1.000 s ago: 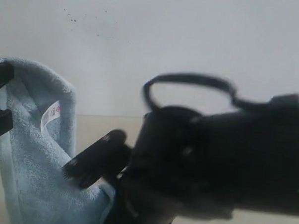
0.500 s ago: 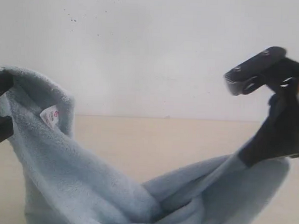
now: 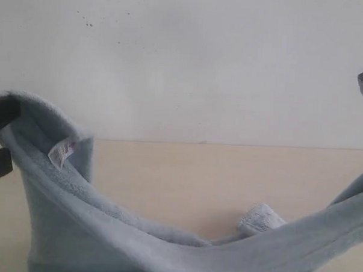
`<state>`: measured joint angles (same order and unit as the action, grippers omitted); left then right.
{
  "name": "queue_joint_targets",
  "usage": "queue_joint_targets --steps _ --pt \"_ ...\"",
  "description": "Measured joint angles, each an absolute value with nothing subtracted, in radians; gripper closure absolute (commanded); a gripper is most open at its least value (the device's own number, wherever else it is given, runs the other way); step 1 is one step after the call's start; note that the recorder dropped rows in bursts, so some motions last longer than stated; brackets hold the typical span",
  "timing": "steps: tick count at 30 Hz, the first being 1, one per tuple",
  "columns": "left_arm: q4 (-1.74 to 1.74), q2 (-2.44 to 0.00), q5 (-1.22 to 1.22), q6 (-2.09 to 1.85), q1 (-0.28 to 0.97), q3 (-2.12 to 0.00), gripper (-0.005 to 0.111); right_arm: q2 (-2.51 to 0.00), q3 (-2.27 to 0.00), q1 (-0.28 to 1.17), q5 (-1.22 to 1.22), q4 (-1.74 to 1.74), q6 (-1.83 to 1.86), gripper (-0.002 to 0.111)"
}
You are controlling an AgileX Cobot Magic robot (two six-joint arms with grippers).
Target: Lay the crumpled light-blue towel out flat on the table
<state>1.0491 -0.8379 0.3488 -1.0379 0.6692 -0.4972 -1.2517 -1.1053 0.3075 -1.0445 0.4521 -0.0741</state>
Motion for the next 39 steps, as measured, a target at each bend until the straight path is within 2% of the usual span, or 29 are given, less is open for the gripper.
queue_joint_targets --steps 6,14,17,22,25,31,34,35,39 --pt "1.316 -0.838 0.547 -1.034 0.669 -0.497 0.103 -1.258 -1.105 0.274 -1.095 0.578 -0.214 0.109" --pt "1.684 -0.831 0.655 -0.883 0.669 -0.492 0.103 -1.258 -1.041 0.201 -1.119 0.439 -0.187 0.109" --pt "1.714 -0.817 0.603 -0.832 0.669 -0.480 0.103 -1.258 -1.012 0.198 -1.093 0.335 -0.143 0.109" --pt "1.728 -0.809 0.345 -0.796 0.669 -0.458 0.103 -1.258 -0.955 0.198 -1.071 0.125 0.011 0.109" --pt "1.727 -0.809 0.360 -0.755 0.669 -0.457 0.103 -1.258 -0.906 0.198 -1.041 0.091 0.039 0.109" --pt "1.645 -0.836 0.631 -0.718 0.669 -0.457 0.103 -1.258 -0.828 0.198 -0.793 0.177 -0.052 0.109" --pt "1.289 -0.897 0.739 -0.574 0.669 -0.460 0.103 -1.260 -0.824 0.198 -0.538 0.249 -0.134 0.109" --pt "1.118 -0.938 0.778 -0.445 0.666 -0.488 0.103 -1.260 -0.824 0.191 -0.402 0.274 -0.164 0.109" --pt "0.924 -1.109 0.778 -0.314 0.572 -0.741 0.103 -1.262 -0.925 0.102 -0.094 0.285 -0.250 0.109"
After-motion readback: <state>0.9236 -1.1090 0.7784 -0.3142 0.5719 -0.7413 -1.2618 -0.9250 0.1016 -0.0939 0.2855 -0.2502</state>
